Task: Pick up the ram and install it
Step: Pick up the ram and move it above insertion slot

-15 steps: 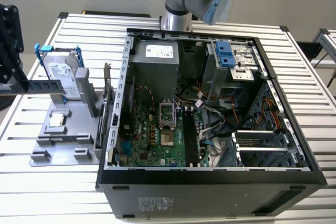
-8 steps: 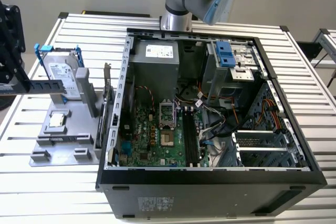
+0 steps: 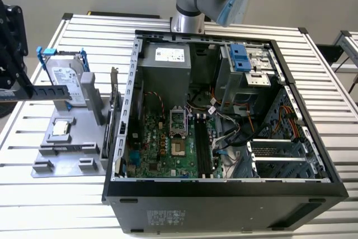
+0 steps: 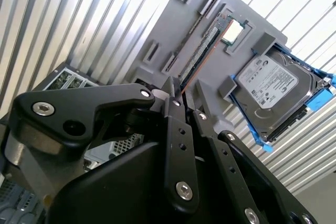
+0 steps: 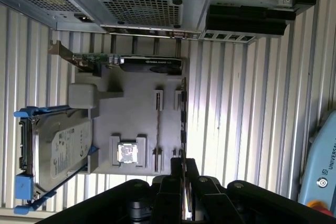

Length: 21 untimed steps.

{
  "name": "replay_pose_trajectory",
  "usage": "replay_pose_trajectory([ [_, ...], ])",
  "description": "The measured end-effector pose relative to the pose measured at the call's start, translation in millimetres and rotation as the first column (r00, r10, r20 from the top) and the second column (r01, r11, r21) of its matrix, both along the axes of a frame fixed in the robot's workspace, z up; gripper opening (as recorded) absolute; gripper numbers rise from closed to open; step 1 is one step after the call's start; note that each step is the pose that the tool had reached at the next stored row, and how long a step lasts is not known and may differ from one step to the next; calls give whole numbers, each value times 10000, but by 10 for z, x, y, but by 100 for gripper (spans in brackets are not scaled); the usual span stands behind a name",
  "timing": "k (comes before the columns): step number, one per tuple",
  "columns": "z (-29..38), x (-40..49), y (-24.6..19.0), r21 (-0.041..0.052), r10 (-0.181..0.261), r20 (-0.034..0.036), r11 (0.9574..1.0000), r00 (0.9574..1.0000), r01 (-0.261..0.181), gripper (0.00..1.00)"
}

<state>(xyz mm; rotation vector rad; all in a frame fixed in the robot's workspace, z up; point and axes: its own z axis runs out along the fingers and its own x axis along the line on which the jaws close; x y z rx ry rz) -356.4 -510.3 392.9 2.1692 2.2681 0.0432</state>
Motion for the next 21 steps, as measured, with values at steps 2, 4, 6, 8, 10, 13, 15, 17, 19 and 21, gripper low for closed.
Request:
replay_pose_trajectory([
  [2,0,15,-1,-1,1,-1,10000,10000,-1,0],
  [4,0,39,0,0,0,0,10000,10000,0,0],
  [6,1,66,0,-1,0,-1,10000,10000,0,0],
  [8,0,94,0,-1,0,0,10000,10000,0,0],
  [10,0,120,0,0,0,0,10000,10000,0,0],
  [13,-1,156,0,0,0,1,10000,10000,0,0],
  [15,0,182,0,0,0,0,10000,10000,0,0],
  [17,0,208,0,-1,0,0,10000,10000,0,0],
  [19,0,232,0,0,-1,0,10000,10000,1,0],
  [21,0,258,0,0,0,1,10000,10000,0,0],
])
